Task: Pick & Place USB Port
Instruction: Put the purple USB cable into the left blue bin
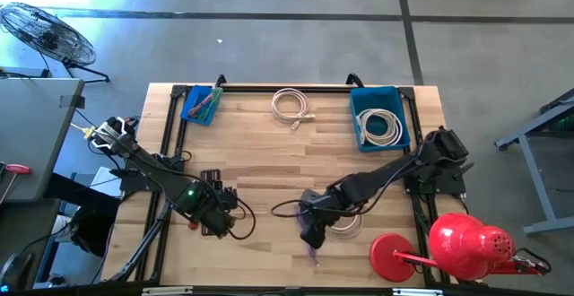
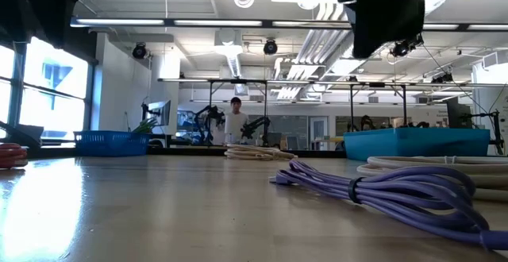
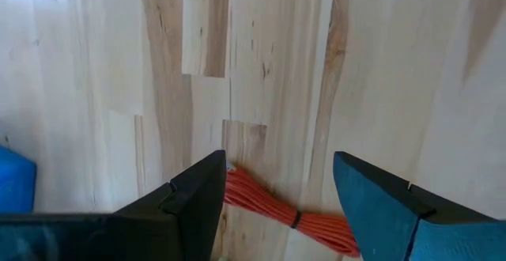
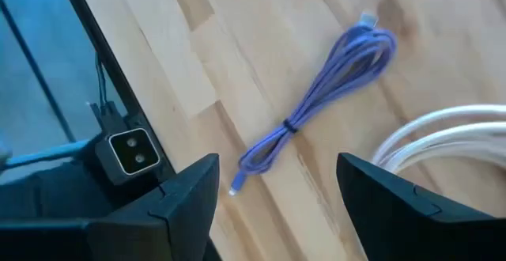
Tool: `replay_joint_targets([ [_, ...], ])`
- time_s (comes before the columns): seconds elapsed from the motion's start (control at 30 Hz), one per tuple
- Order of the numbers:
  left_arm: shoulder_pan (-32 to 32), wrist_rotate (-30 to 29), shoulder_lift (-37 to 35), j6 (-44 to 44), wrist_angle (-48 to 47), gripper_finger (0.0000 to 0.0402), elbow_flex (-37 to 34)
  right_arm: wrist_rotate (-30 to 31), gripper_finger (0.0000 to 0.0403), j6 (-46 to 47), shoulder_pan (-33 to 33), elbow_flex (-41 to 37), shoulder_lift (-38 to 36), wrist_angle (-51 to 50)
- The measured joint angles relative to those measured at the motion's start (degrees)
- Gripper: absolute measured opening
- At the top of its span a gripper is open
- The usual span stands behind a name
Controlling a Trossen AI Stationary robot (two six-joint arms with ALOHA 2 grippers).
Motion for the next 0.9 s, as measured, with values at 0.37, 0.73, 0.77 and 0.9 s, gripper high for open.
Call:
replay_joint_targets([
  [0.37,0.0,-2.5,0.0,1.7,0.8,0.0227,0.0,-4.6,0.0243,-0.4,-0.2,-2.9,5.2,10.6],
  [0.73,0.0,-3.1,0.0,2.4,2.4,0.0227,0.0,-2.5,0.0243,-3.8,-1.7,-2.9,8.7,10.0],
  [0.77,0.0,-3.2,0.0,2.4,2.3,0.0227,0.0,-2.1,0.0243,-4.0,-1.6,-2.9,8.7,9.9],
  [0.9,0.0,-3.3,0.0,2.4,2.3,0.0227,0.0,-0.9,0.0243,-4.9,-1.5,-2.8,9.0,9.6],
])
